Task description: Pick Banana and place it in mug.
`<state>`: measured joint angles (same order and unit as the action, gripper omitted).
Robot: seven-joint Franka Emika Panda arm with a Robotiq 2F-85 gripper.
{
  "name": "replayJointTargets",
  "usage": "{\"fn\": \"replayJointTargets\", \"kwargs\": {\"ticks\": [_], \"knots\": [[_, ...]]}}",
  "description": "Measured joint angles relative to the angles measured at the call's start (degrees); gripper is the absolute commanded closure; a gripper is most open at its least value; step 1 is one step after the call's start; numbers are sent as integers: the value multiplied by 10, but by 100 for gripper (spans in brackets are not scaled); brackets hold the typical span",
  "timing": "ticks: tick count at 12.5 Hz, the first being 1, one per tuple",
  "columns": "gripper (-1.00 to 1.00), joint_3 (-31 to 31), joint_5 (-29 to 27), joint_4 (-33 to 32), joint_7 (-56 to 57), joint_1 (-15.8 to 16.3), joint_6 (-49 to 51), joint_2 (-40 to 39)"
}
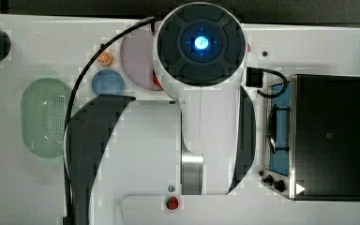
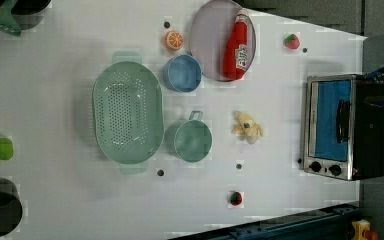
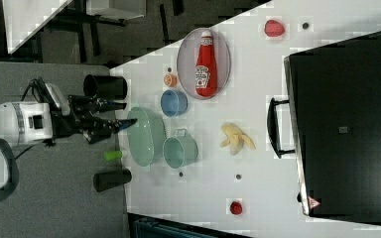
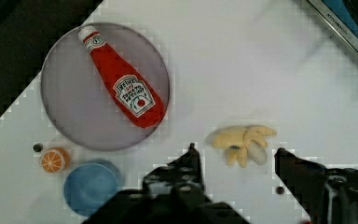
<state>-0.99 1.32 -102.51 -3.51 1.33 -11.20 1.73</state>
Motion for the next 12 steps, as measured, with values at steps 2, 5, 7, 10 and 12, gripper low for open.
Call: {"fn": "replayJointTargets", "kwargs": {"ticks": [2, 5, 7, 10, 12], "knots": [[-82, -16, 6, -114, -2, 10, 73, 107], [-100, -22, 1, -173, -1, 2, 89, 233], [-100, -24, -4, -160, 0, 0, 65, 246], [-100, -28, 2, -232, 16, 4, -57, 207], [-100, -30, 5, -284, 42, -1, -138, 155]]}}
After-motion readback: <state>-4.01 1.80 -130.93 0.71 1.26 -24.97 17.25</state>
